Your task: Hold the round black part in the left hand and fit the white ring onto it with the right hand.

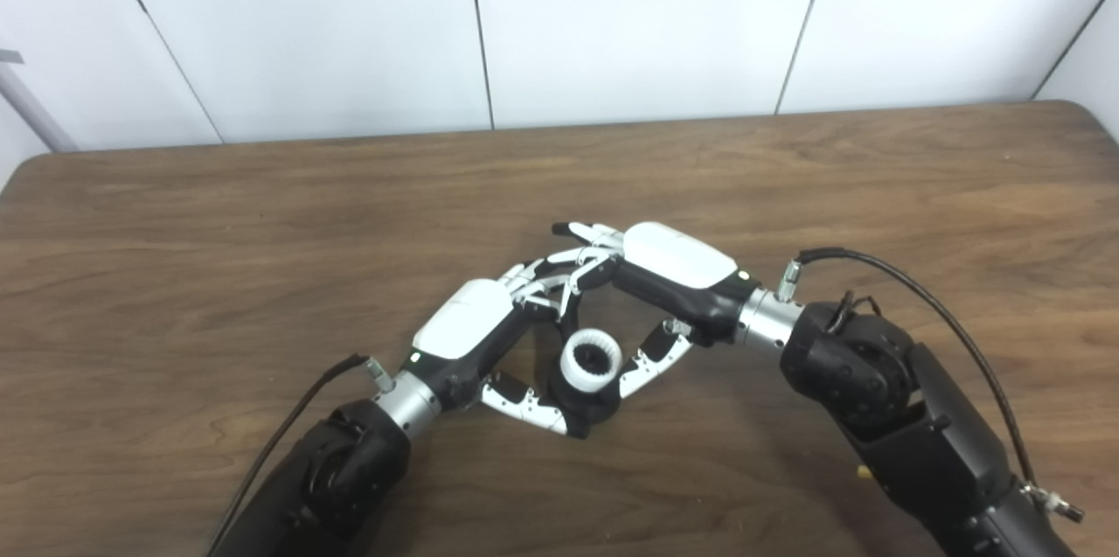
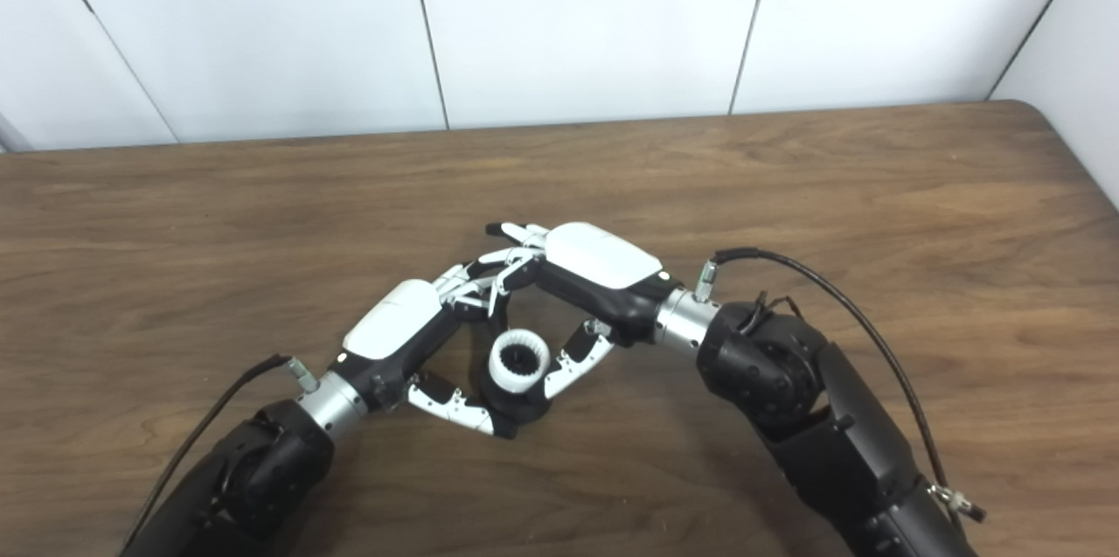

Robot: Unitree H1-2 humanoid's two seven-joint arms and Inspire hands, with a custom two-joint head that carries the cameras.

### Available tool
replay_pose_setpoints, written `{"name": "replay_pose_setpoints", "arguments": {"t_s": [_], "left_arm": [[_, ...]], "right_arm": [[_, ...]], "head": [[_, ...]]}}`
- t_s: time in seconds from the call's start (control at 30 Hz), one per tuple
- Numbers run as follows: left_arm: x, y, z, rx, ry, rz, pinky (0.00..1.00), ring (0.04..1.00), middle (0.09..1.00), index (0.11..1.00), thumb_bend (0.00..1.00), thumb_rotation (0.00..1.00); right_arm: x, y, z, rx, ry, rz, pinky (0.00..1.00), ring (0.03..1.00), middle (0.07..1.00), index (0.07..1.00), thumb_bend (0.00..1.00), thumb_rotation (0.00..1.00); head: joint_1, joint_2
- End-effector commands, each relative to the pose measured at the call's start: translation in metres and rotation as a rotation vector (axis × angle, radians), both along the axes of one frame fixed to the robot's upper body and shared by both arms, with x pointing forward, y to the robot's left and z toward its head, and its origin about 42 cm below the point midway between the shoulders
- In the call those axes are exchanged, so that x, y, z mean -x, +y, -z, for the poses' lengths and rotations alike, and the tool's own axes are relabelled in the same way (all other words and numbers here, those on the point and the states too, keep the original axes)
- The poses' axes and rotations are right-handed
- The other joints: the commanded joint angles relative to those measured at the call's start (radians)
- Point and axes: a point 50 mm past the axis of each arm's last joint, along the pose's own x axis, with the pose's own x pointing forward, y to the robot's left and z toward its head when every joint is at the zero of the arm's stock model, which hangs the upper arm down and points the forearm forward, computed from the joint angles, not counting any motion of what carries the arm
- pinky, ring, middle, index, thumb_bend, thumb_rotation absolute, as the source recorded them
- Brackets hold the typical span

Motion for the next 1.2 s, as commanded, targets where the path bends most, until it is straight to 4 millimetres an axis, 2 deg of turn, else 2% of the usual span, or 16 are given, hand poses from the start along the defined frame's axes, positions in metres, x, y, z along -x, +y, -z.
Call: {"name": "replay_pose_setpoints", "arguments": {"t_s": [0.0, 1.17], "left_arm": [[0.0030, -0.0107, -0.0039, -0.004, -0.013, 0.049, 1.00, 1.000, 0.903, 0.484, 0.53, 0.06], [0.0040, -0.0175, -0.0088, -0.025, 0.005, 0.045, 1.00, 1.000, 0.913, 0.484, 0.53, 0.06]], "right_arm": [[-0.0022, -0.0001, -0.0092, -0.003, -0.035, -0.016, 1.00, 1.000, 0.860, 0.485, 0.52, 0.14], [0.0006, 0.0011, -0.0028, 0.012, -0.014, -0.030, 1.00, 1.000, 0.856, 0.485, 0.52, 0.14]], "head": [[0.001, 0.000], [0.015, 0.008]]}}
